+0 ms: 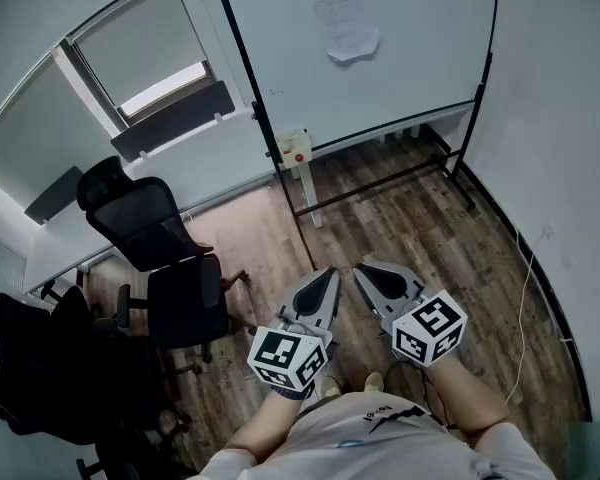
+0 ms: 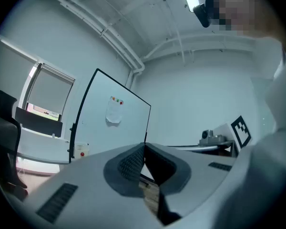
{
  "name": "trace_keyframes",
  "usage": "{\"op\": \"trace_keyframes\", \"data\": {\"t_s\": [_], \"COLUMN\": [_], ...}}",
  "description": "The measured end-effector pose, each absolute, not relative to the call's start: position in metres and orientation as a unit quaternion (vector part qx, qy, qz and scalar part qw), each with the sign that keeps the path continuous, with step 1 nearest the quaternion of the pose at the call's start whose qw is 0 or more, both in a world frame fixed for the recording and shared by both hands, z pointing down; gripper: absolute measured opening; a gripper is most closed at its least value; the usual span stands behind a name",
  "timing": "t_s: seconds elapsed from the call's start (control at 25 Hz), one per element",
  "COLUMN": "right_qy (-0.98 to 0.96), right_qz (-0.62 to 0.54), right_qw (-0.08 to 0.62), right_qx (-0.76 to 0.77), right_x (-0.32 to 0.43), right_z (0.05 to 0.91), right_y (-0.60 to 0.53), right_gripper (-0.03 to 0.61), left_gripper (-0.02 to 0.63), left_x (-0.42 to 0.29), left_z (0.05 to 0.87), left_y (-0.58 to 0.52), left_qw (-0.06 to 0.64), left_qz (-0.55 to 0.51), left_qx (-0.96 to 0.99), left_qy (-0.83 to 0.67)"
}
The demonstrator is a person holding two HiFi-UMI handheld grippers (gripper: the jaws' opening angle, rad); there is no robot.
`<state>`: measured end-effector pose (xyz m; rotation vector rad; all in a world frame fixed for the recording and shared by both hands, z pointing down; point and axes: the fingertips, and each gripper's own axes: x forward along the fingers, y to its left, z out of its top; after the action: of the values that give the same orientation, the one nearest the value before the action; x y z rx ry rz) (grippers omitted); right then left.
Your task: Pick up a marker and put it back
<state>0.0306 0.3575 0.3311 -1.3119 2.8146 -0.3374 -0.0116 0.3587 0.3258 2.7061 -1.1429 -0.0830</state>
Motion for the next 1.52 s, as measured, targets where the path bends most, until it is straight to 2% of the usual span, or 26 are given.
{"op": "trace_keyframes", "data": {"t_s": [0.48, 0.72, 0.92, 1.52], "right_qy": [0.907, 0.901, 0.905, 0.904], "right_qz": [-0.114, -0.092, -0.106, -0.122], "right_qw": [0.042, 0.070, 0.069, 0.055], "right_qx": [-0.404, -0.418, -0.407, -0.405], "right_x": [0.048, 0.074, 0.090, 0.082], "right_z": [0.326, 0.317, 0.328, 0.348], "right_y": [0.354, 0.349, 0.345, 0.274], "right_gripper": [0.014, 0.014, 0.014, 0.014], "left_gripper": [0.011, 0.011, 0.011, 0.011], "left_x": [0.004, 0.021, 0.037, 0.031], "left_z": [0.325, 0.310, 0.321, 0.346], "left_y": [0.348, 0.347, 0.341, 0.267], "left_qw": [0.092, 0.053, 0.077, 0.086], "left_qz": [-0.023, -0.037, -0.036, -0.023], "left_qx": [0.917, 0.921, 0.916, 0.910], "left_qy": [-0.387, -0.384, -0.393, -0.404]}}
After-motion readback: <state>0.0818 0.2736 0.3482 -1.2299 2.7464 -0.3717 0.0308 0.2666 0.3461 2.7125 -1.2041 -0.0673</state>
